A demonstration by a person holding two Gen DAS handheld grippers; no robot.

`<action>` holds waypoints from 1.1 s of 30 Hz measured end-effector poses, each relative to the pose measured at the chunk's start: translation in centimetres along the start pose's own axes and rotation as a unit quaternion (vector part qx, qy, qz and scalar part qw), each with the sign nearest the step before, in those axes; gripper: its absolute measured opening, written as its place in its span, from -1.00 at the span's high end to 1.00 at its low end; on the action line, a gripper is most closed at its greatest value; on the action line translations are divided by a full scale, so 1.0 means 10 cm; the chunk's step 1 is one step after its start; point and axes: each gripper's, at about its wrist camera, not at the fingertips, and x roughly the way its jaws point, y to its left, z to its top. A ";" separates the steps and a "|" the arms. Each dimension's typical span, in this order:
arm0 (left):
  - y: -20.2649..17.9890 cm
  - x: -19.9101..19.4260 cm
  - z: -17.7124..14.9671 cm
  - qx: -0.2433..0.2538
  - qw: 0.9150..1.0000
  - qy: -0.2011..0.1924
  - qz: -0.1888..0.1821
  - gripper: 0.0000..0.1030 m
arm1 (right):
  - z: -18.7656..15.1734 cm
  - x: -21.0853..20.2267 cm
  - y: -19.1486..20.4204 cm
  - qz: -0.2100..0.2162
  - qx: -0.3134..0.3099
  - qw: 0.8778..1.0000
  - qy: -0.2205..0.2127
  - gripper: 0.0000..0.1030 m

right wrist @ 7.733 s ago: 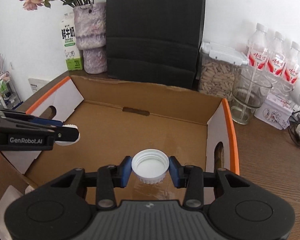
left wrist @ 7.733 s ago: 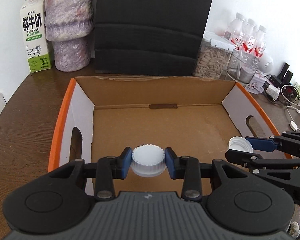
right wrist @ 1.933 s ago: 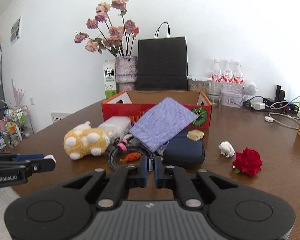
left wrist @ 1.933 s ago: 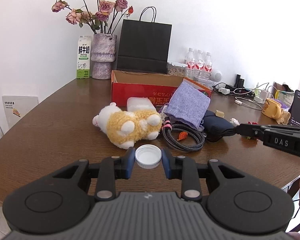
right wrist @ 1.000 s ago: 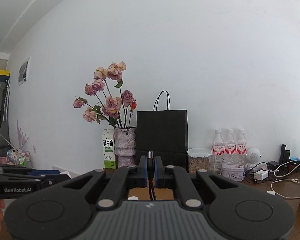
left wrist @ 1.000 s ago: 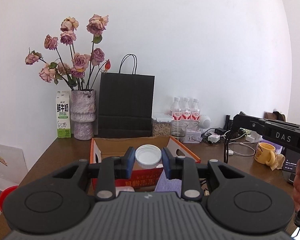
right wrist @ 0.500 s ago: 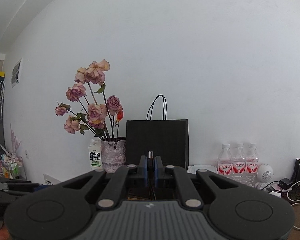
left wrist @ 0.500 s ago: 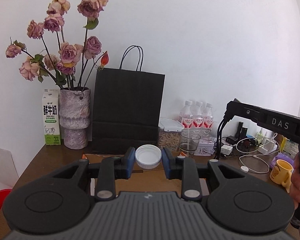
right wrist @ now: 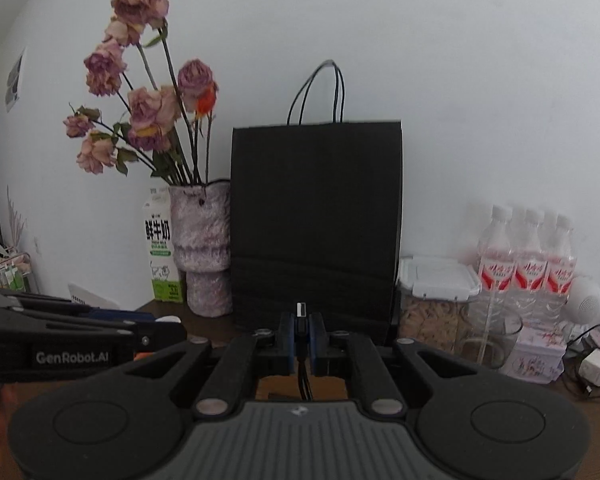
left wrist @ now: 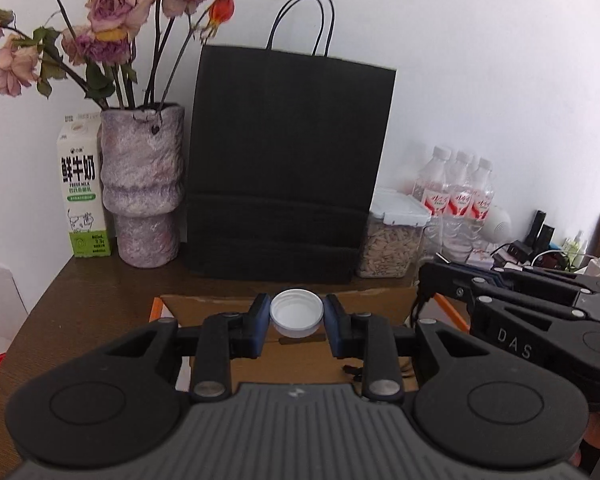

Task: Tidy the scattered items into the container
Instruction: 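Lift the small cap with the left gripper while the right gripper lifts the cable over the box, then open the left gripper to drop the cap while the right gripper drops the cable into the box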

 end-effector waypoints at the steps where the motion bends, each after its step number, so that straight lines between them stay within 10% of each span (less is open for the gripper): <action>1: 0.03 0.08 -0.06 -0.001 1.000 0.011 0.002 0.43 | -0.07 0.07 -0.02 0.002 0.001 1.000 0.013 0.89; 11: 0.11 0.47 -0.40 0.008 0.994 0.104 0.009 0.42 | -0.46 0.18 0.04 0.040 -0.014 0.995 0.089 0.88; 14: 0.08 0.39 -0.41 0.014 0.995 0.101 0.015 -0.04 | -0.45 0.13 0.07 0.058 -0.011 0.993 0.104 0.78; 17: 0.04 0.26 -0.39 0.027 0.995 0.082 0.048 -0.54 | -0.44 0.08 0.08 0.044 -0.014 0.992 0.114 0.41; 21: 0.08 0.07 -0.33 0.022 0.996 0.060 0.056 -1.00 | -0.39 -0.03 0.02 0.014 -0.004 0.993 0.117 -0.96; 33: 0.02 -0.49 -0.26 0.011 0.999 0.026 0.040 -1.00 | -0.26 -0.54 0.09 -0.006 -0.005 0.995 0.100 -1.00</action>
